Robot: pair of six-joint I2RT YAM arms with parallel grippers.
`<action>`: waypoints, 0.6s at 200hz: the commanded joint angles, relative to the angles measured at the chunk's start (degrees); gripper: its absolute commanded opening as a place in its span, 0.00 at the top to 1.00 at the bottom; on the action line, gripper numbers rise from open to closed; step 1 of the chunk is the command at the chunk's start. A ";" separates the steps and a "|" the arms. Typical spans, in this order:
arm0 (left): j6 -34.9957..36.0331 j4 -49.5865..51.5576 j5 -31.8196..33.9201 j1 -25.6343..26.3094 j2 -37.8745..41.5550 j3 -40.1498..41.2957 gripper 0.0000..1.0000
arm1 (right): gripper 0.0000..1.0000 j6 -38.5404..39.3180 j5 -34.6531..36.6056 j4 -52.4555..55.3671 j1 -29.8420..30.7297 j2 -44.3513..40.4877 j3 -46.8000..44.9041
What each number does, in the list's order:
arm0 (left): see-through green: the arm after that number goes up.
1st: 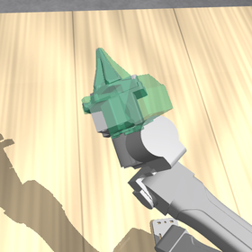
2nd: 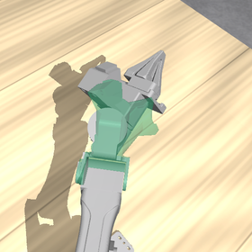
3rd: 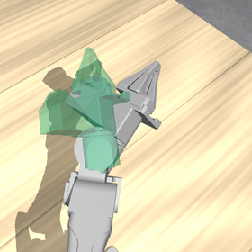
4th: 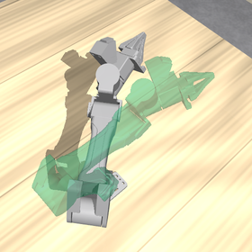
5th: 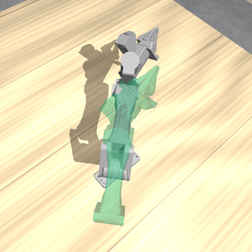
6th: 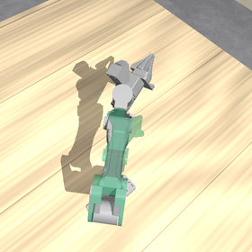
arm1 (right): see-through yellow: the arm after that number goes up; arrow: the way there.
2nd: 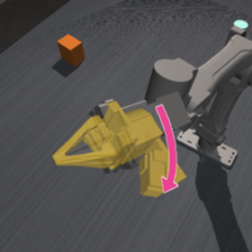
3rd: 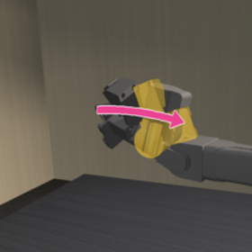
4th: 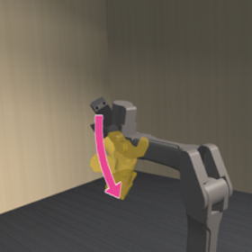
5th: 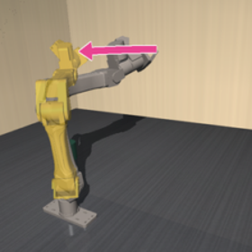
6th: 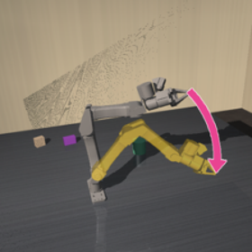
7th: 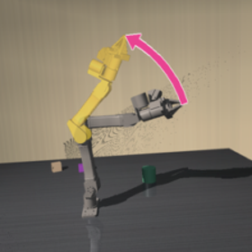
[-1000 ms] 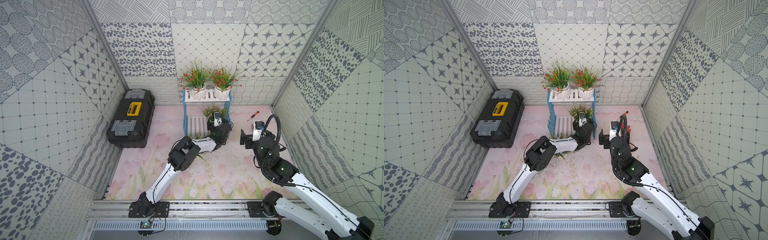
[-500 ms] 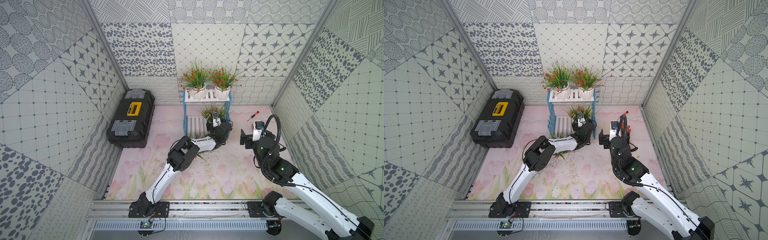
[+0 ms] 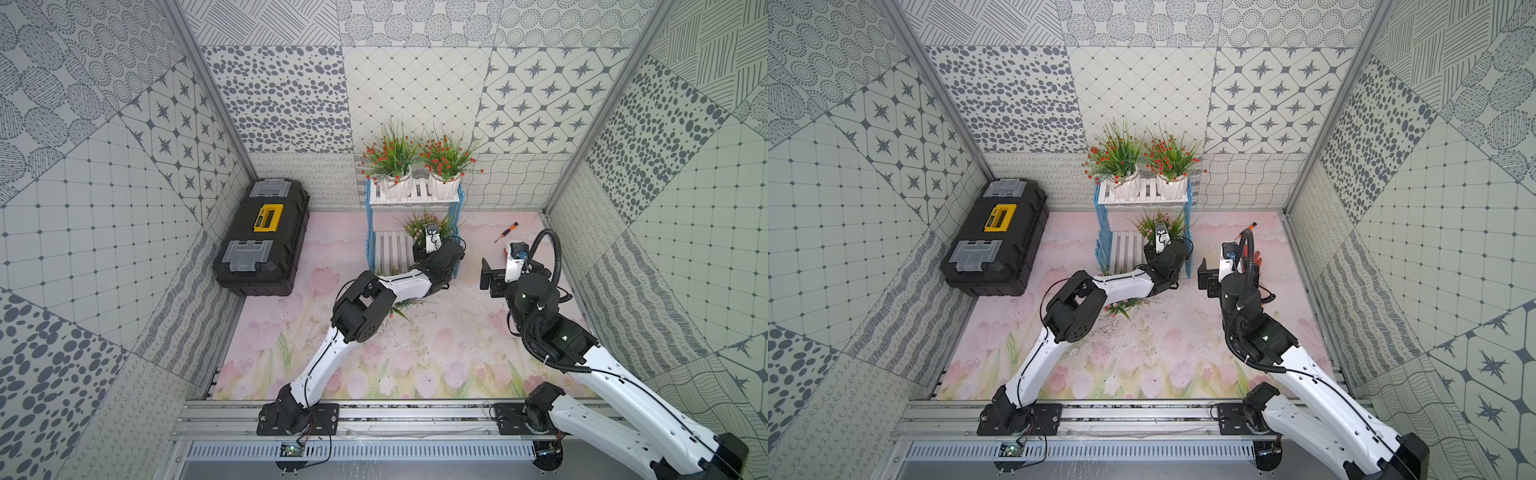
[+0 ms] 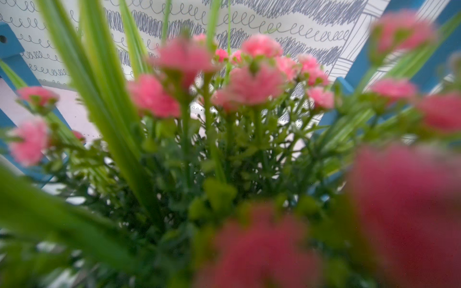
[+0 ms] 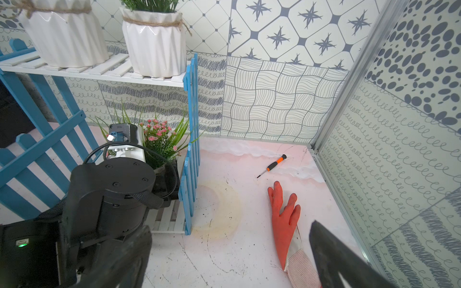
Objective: Place the baby's breath potted plants on the rack by color
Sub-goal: Place the baby's breath potted plant on the rack.
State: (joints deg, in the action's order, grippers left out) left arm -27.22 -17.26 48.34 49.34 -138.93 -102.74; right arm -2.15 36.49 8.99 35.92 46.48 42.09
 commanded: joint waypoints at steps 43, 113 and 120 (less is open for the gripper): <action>2.35 6.01 -5.33 -0.03 -0.20 -0.43 0.24 | 0.02 -0.54 0.07 -2.31 -0.19 -0.35 -0.33; 2.66 15.75 -6.68 -0.54 -0.02 -3.77 0.22 | 0.02 -0.65 0.14 -2.27 -0.21 -0.63 -0.47; 2.55 17.08 -6.68 -0.51 -0.01 -4.24 0.20 | 0.02 -0.66 0.11 -2.30 -0.16 -0.69 -0.45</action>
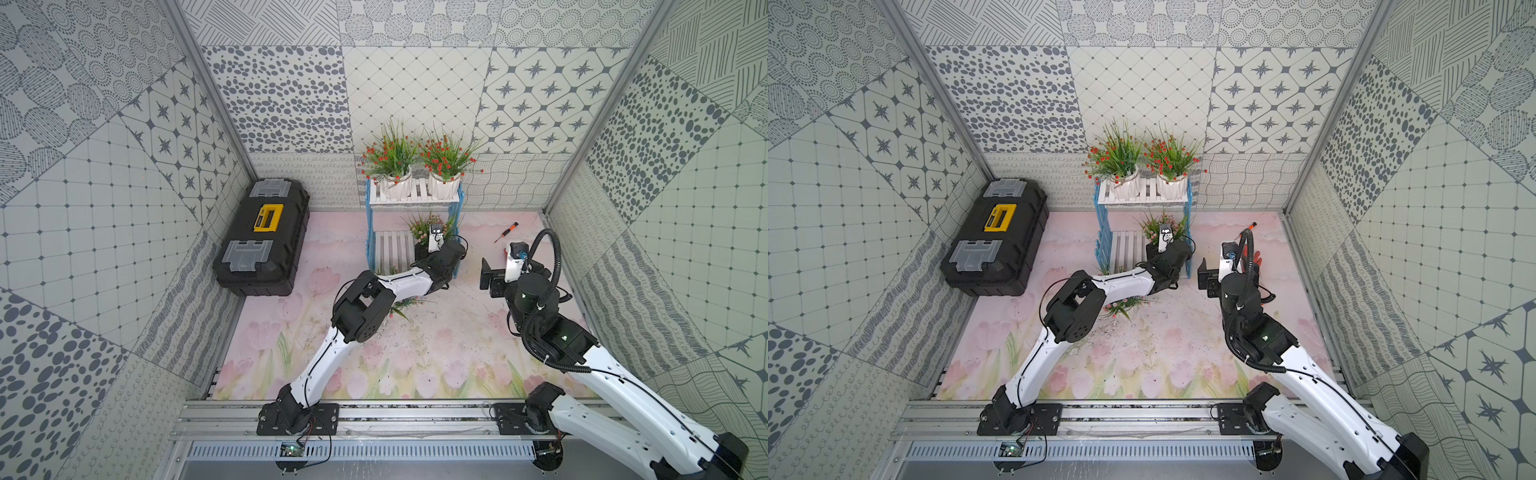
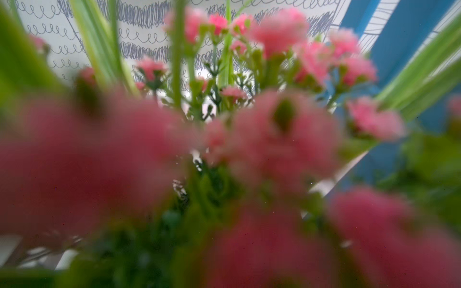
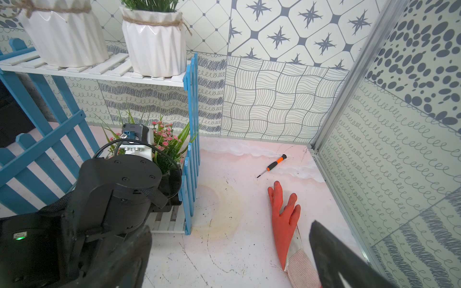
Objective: Place the baby's breath potted plants on the rack by color
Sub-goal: Place the baby's breath potted plant on the rack.
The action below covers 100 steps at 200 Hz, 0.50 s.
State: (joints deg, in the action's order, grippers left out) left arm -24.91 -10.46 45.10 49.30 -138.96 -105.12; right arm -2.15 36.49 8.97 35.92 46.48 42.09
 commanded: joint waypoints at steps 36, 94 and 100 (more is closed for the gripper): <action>1.42 10.99 -5.06 -0.69 0.00 -2.19 0.09 | 0.02 -0.83 0.08 -2.64 -0.16 -0.95 -0.72; 1.62 10.41 -5.65 -1.04 0.52 -1.30 0.01 | 0.02 -1.05 0.14 -2.87 -0.17 -1.30 -1.18; 1.91 9.49 -5.81 -1.00 0.69 -0.62 0.01 | 0.02 -1.11 0.06 -2.88 -0.20 -1.23 -1.14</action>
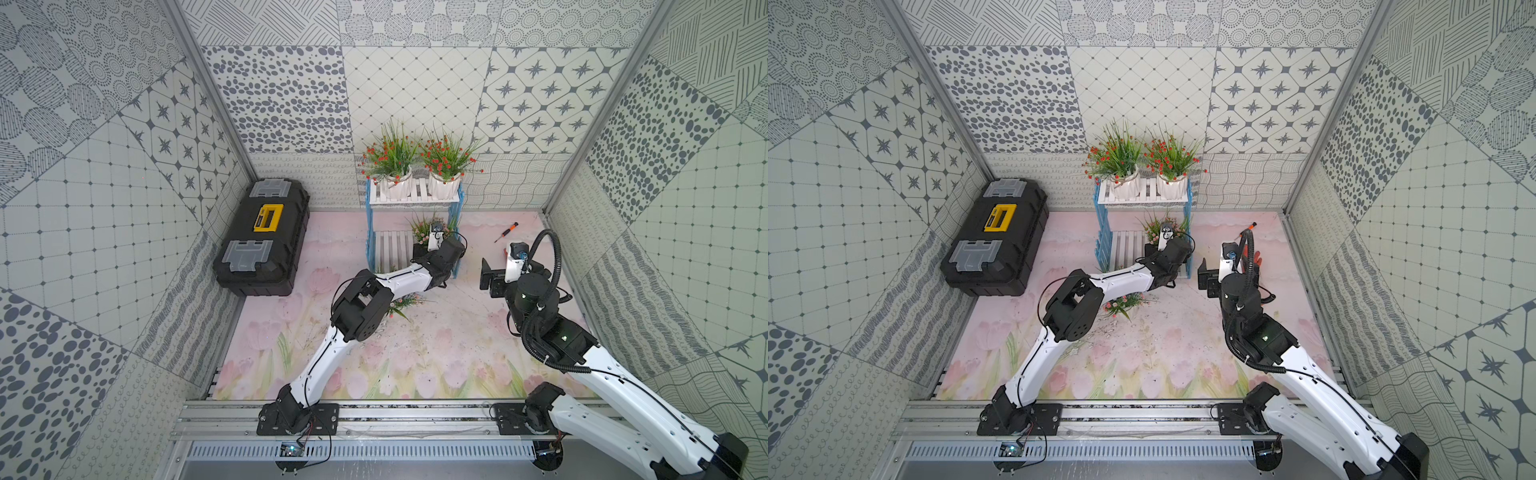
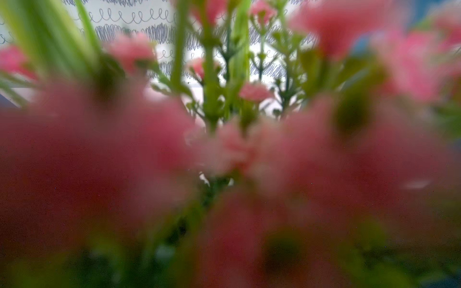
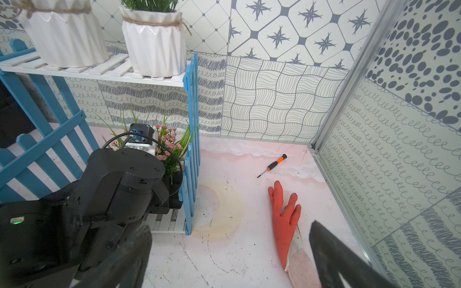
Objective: Place the baby's breath potted plants on the rack by color
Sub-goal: Place the baby's breath potted plant on the rack.
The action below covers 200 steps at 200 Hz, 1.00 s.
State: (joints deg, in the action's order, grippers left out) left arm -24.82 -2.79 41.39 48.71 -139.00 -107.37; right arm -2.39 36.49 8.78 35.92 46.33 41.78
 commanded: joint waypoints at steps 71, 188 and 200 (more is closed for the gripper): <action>7.54 -11.35 -4.94 0.14 5.34 10.41 0.01 | 0.02 -1.12 0.07 -3.46 -0.22 -0.78 -1.20; 10.83 -5.10 -9.51 2.05 17.36 15.47 0.01 | 0.02 -1.63 -0.19 -4.73 -0.35 -0.58 -1.79; 11.43 -1.26 -10.00 2.08 18.18 14.05 0.01 | 0.02 -1.79 -0.35 -4.64 -0.36 -0.53 -1.89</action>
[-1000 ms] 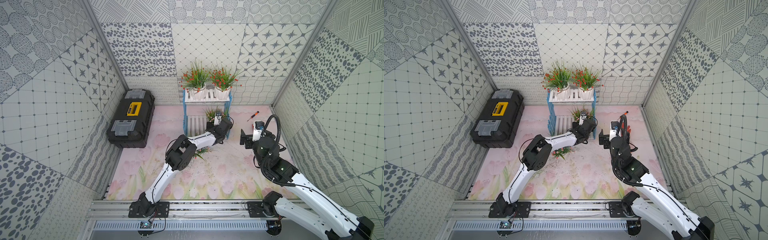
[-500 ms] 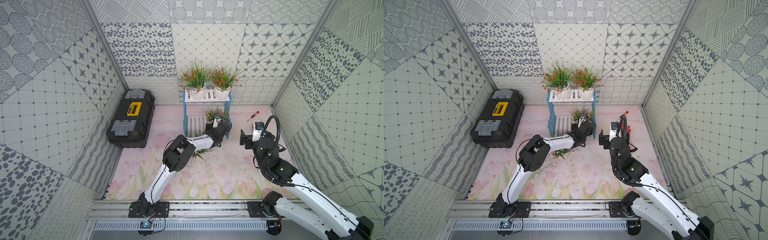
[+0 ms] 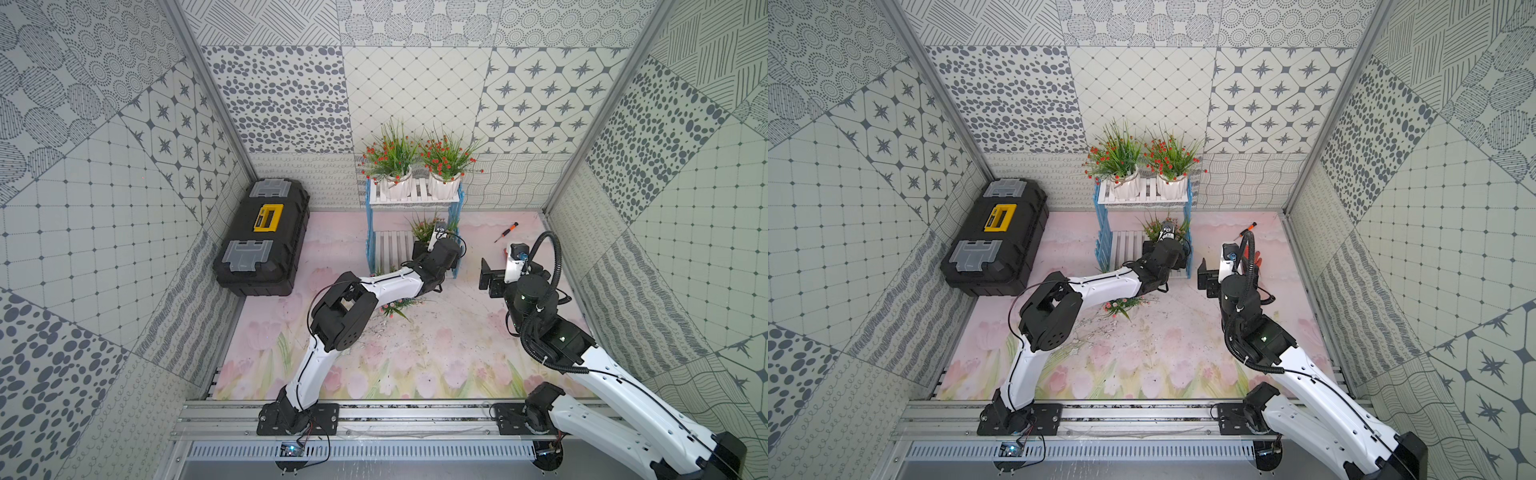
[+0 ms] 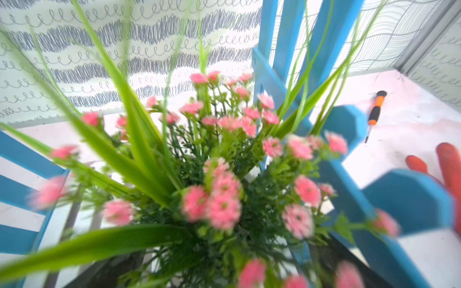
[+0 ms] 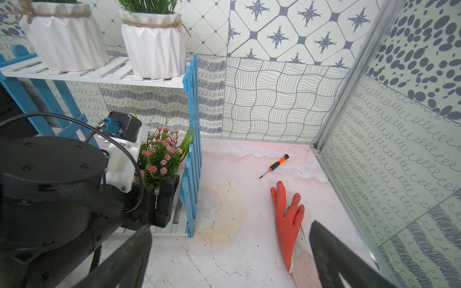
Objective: Place the baby's breath potted plants on the rack by color
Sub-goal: Place the baby's breath potted plant on the rack.
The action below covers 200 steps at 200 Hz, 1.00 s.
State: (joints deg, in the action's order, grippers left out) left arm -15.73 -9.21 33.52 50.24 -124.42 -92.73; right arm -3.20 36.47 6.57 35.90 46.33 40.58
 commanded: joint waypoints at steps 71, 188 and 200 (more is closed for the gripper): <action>6.49 4.85 -6.40 0.66 21.52 13.95 0.02 | 0.02 -1.95 -1.68 -3.37 -0.41 1.50 -0.07; 0.02 20.41 -20.15 1.75 59.67 44.29 0.01 | 0.02 -1.55 -4.06 -8.01 -0.39 9.54 3.90; -0.77 20.23 -20.84 2.16 62.75 47.83 0.01 | 0.02 -1.21 -4.12 -8.23 -0.39 10.02 4.33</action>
State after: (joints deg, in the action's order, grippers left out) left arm -12.40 4.60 19.84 51.05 -69.01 -52.86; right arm -5.10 32.99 2.17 35.59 55.64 42.57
